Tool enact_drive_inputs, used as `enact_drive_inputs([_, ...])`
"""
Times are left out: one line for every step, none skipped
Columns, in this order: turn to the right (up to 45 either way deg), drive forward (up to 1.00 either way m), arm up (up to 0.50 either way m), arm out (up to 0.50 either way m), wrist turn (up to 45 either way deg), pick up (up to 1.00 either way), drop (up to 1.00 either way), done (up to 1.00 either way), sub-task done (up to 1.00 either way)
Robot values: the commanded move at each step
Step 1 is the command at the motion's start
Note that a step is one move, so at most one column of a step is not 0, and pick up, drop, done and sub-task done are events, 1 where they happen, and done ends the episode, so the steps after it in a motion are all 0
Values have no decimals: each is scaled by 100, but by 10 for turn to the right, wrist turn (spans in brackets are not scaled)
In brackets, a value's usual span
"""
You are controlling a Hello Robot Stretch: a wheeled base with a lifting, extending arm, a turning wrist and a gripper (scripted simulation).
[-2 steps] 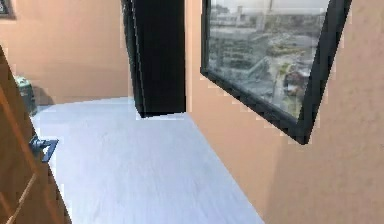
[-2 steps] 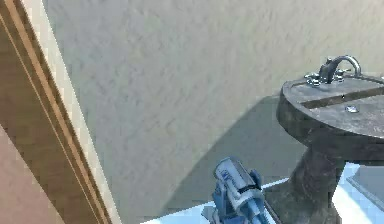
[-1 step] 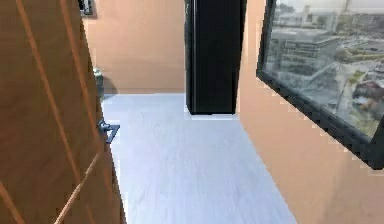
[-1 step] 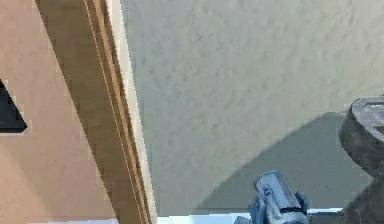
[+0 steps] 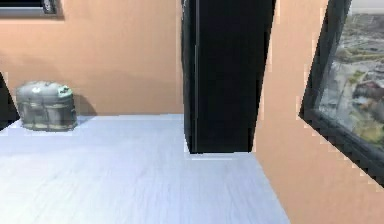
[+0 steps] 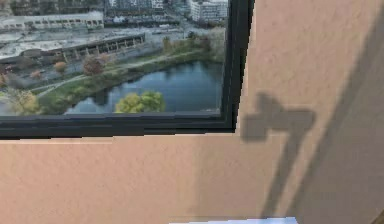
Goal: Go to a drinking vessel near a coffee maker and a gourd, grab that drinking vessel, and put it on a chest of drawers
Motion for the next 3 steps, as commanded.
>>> enact_drive_inputs([-90,0,0,0,0,0,0,0,0])
enact_drive_inputs([0,20,0,0,0,0,0,0,0])
enact_drive_inputs([-450,0,0,0,0,0,0,0,0])
